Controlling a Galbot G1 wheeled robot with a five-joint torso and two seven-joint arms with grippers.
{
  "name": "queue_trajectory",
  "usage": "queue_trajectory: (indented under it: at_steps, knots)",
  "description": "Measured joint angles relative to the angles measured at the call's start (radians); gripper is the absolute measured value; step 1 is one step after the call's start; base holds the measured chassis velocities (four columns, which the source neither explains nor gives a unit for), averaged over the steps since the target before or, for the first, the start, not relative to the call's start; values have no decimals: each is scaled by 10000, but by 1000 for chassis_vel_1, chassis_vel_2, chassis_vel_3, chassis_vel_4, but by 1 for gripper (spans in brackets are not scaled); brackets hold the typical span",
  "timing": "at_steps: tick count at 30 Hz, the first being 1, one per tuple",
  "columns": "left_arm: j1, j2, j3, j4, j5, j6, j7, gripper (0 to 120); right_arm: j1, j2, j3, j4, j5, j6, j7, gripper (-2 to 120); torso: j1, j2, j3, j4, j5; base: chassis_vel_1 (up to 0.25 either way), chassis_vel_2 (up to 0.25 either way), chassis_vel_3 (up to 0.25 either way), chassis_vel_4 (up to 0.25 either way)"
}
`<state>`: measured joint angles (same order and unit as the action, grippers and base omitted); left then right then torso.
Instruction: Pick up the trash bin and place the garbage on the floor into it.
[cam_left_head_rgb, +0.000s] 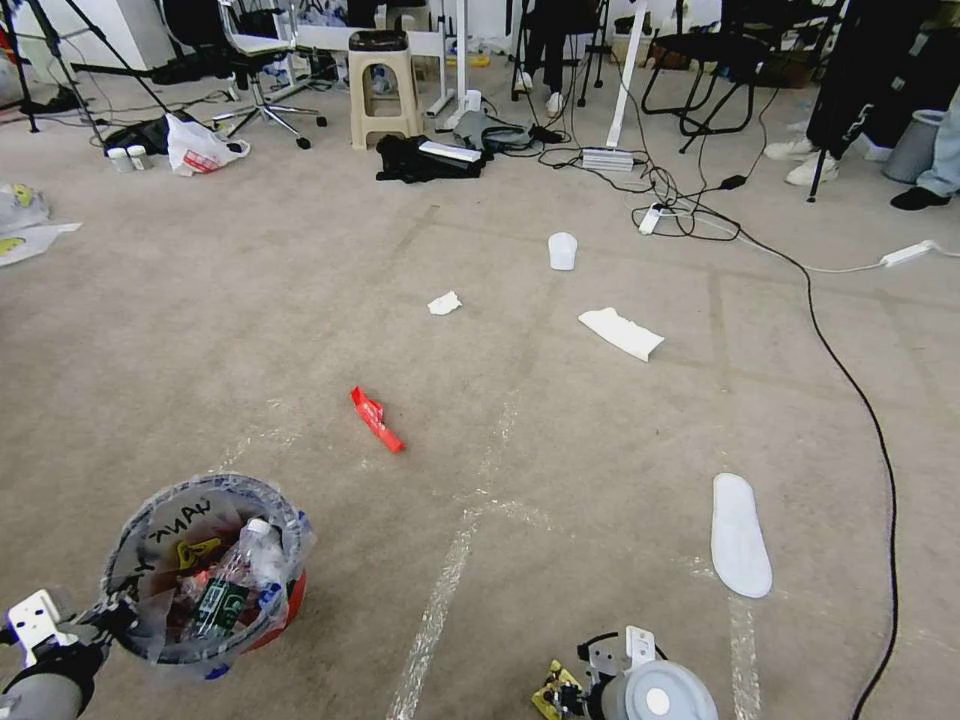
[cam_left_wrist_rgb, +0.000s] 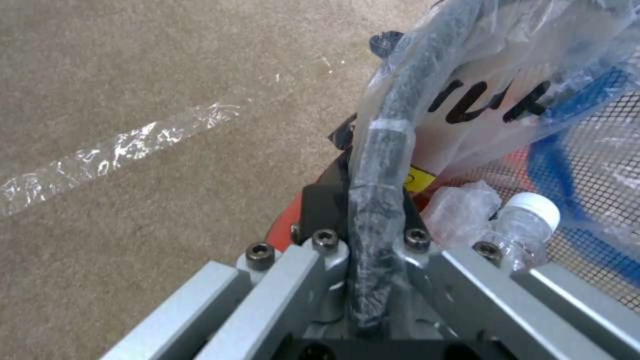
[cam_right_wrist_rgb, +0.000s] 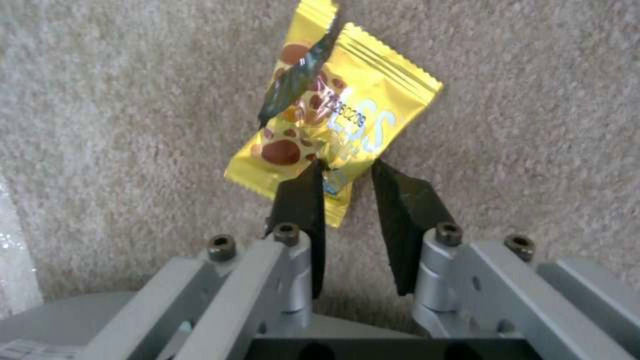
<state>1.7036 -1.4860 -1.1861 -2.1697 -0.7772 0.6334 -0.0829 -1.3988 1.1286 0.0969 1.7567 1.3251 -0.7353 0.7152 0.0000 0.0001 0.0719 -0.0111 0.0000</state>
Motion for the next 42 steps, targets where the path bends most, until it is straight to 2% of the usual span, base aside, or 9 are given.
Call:
queue_trajectory:
  at_steps: [17,34,42]
  knots:
    - [-68,-57,24,88,81,-15,44,0,260,18,-80,-380,-134,-1,-203,0,0,0,0,0,0,0,0,0,0]
    - [-167,-57,66,208,106,-17,44,0,238,-83,-42,-361,-262,-1,-320,0,0,0,0,0,0,0,0,0,0]
    - [-116,-38,40,164,98,-17,44,0,108,-386,145,-31,-310,-1,-350,0,0,0,0,0,0,0,0,0,0]
